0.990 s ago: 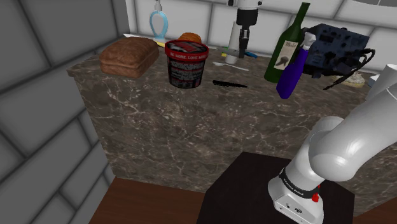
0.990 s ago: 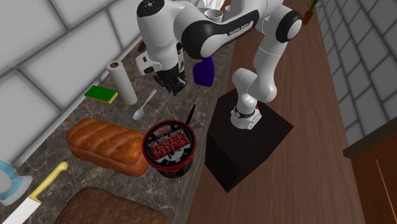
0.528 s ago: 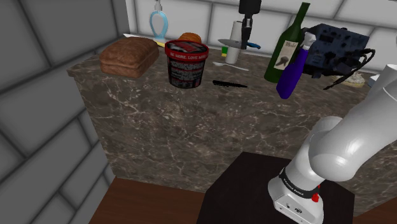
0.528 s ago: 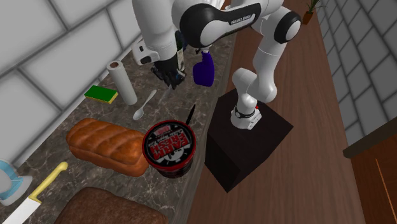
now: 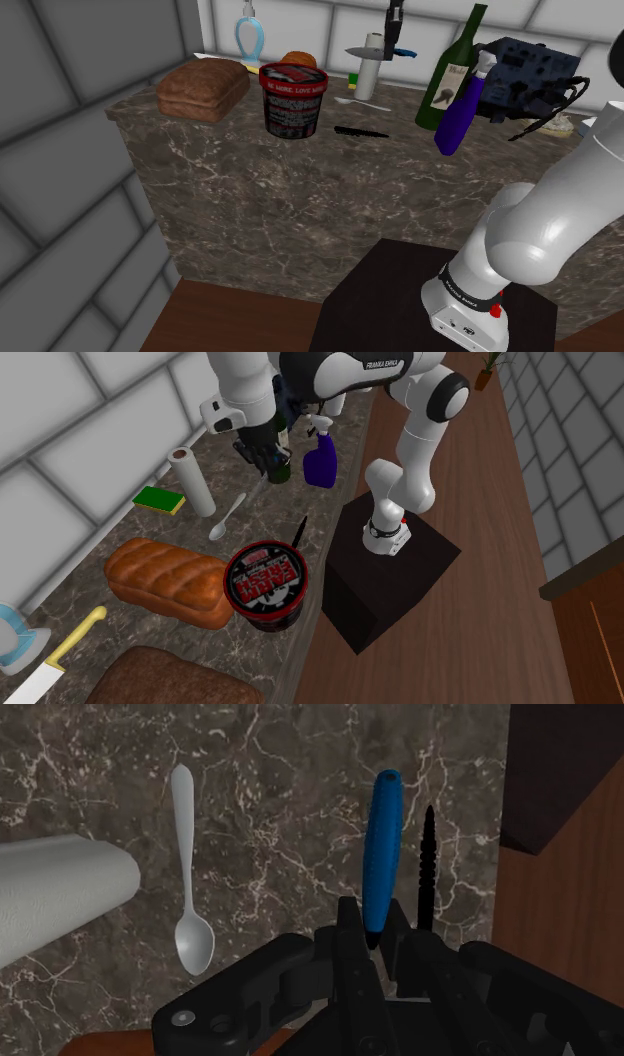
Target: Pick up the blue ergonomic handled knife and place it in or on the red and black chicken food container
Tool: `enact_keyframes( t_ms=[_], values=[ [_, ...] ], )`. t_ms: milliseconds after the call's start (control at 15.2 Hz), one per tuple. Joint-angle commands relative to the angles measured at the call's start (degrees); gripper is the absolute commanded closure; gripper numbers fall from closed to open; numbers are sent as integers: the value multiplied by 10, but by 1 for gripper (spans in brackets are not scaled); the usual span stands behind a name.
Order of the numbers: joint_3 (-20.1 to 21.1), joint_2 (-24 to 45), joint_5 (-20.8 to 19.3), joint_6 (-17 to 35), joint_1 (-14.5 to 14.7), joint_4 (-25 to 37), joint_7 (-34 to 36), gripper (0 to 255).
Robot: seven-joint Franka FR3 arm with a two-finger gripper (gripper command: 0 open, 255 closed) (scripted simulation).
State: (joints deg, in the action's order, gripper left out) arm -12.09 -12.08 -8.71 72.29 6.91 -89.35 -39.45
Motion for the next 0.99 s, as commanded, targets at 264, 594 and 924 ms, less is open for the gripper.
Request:
enact_keyframes(
  t_ms=[264, 594, 924],
  values=[
    [-2, 24, 2, -44, -1, 68, -10, 255],
    [28, 84, 23, -56, 23, 133, 48, 255],
    [54, 163, 40, -79, 48, 229, 102, 255]
  ],
)
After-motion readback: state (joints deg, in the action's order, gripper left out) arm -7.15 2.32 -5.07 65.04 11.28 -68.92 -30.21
